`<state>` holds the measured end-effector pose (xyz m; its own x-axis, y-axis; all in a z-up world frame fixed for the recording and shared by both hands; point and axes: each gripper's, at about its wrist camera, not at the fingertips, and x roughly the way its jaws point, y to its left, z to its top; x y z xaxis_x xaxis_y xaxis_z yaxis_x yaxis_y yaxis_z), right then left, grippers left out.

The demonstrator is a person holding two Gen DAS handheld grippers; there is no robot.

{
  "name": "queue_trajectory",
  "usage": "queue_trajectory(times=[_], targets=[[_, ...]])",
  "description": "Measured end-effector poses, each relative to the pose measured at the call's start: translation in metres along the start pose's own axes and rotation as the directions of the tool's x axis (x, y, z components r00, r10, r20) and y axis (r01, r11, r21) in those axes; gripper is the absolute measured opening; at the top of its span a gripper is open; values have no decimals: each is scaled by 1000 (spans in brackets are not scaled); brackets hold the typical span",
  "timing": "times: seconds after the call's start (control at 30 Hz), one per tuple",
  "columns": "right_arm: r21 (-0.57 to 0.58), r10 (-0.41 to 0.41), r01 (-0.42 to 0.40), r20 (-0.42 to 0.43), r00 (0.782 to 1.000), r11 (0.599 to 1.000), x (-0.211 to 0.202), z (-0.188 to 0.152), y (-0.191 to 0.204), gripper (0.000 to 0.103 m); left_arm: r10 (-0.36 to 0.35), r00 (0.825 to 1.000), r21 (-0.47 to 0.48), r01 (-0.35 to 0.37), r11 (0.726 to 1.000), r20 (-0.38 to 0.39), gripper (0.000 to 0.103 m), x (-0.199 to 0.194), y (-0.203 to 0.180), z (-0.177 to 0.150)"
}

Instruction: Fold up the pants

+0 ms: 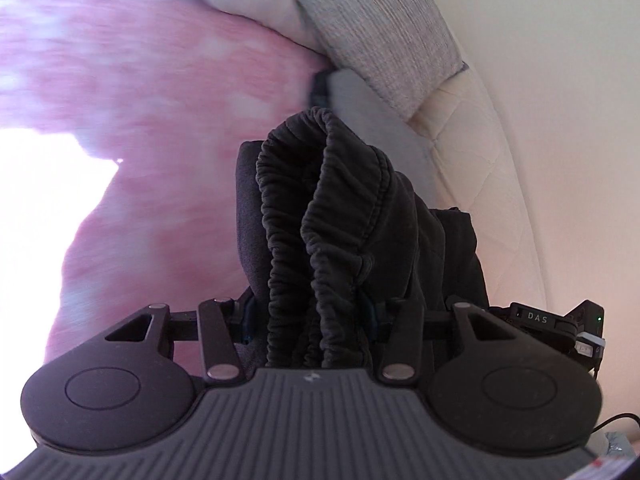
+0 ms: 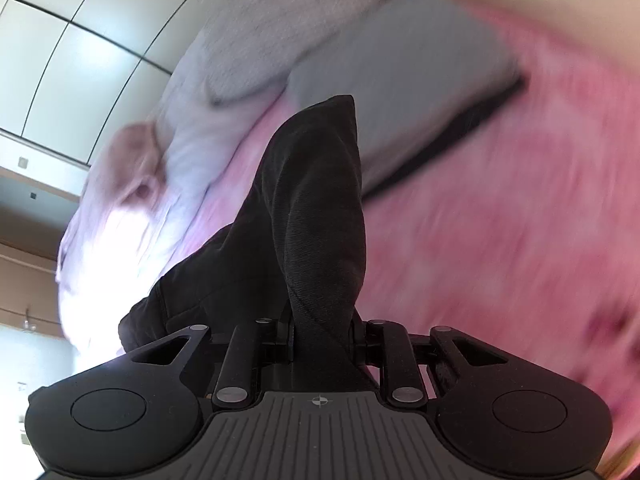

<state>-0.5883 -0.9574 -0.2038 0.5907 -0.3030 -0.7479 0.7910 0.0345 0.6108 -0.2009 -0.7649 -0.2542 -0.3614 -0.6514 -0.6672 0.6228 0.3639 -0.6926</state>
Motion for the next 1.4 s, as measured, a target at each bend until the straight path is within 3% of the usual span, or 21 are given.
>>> queue_trajectory(times=[0.17, 0.2, 0.23, 0.33, 0.4, 0.5, 0.73, 0.8, 0.87, 0.93, 0.97, 1.1, 1.17, 1.23, 1.27, 1.33, 1.37, 1.4], targets=[[-14, -9, 10, 57, 998, 1000, -7, 108, -38, 19, -40, 999, 20, 40, 999, 13, 43, 98, -73, 45], [-12, 3, -3, 72, 997, 1000, -3, 144, -48, 19, -43, 999, 29, 42, 999, 16, 43, 116, -87, 58], [-12, 3, -3, 72, 997, 1000, -3, 144, -48, 19, -44, 999, 41, 44, 998, 21, 43, 132, -98, 71], [-29, 35, -32, 86, 996, 999, 13, 207, -69, 19, -45, 998, 53, 43, 998, 37, 42, 174, -125, 108], [-30, 38, -36, 84, 996, 999, 21, 218, -70, 19, -37, 998, 60, 34, 998, 44, 43, 200, -136, 134], [-34, 52, -50, 68, 996, 998, 52, 254, -84, 19, -23, 999, 60, 20, 998, 44, 43, 222, -136, 157], [-25, 58, -57, 57, 997, 998, 90, 285, -103, 19, 15, 999, 58, -17, 998, 33, 43, 265, -124, 197], [-40, 40, -38, 58, 997, 998, 102, 288, -107, 24, 26, 999, 61, -28, 998, 25, 44, 276, -120, 202], [-47, -58, 59, 38, 998, 997, 120, 292, -112, 35, 72, 997, 57, -73, 996, 27, 50, 285, -115, 203], [-64, -63, 67, 62, 996, 996, 115, 288, -110, 41, 161, 987, 43, -162, 986, 14, 54, 296, -108, 205], [-64, -63, 67, 62, 996, 996, 115, 288, -110, 42, 173, 985, 37, -173, 984, 0, 56, 299, -105, 207], [-181, -159, 194, 191, 969, 964, 85, 290, -93, 43, 170, 985, 97, -172, 980, 28, 59, 282, -109, 211], [-270, -203, 283, 288, 936, 920, 75, 291, -76, 43, 205, 974, 180, -219, 959, 90, 57, 265, -123, 211], [-369, -212, 346, 357, 910, 863, 75, 291, -57, 43, 236, 952, 261, -282, 923, 194, 43, 248, -141, 213], [-410, -199, 355, 375, 905, 840, 80, 291, -49, 42, 239, 940, 284, -304, 909, 243, 40, 243, -150, 216], [-478, -175, 353, 377, 909, 804, 96, 291, -36, 31, 234, 925, 326, -330, 886, 300, 29, 243, -167, 223], [-497, -181, 357, 368, 912, 791, 105, 291, -32, 18, 233, 923, 368, -340, 865, 306, 25, 250, -175, 225], [-509, -197, 368, 358, 913, 778, 116, 291, -30, 14, 245, 923, 414, -356, 838, 298, 21, 262, -183, 224]])
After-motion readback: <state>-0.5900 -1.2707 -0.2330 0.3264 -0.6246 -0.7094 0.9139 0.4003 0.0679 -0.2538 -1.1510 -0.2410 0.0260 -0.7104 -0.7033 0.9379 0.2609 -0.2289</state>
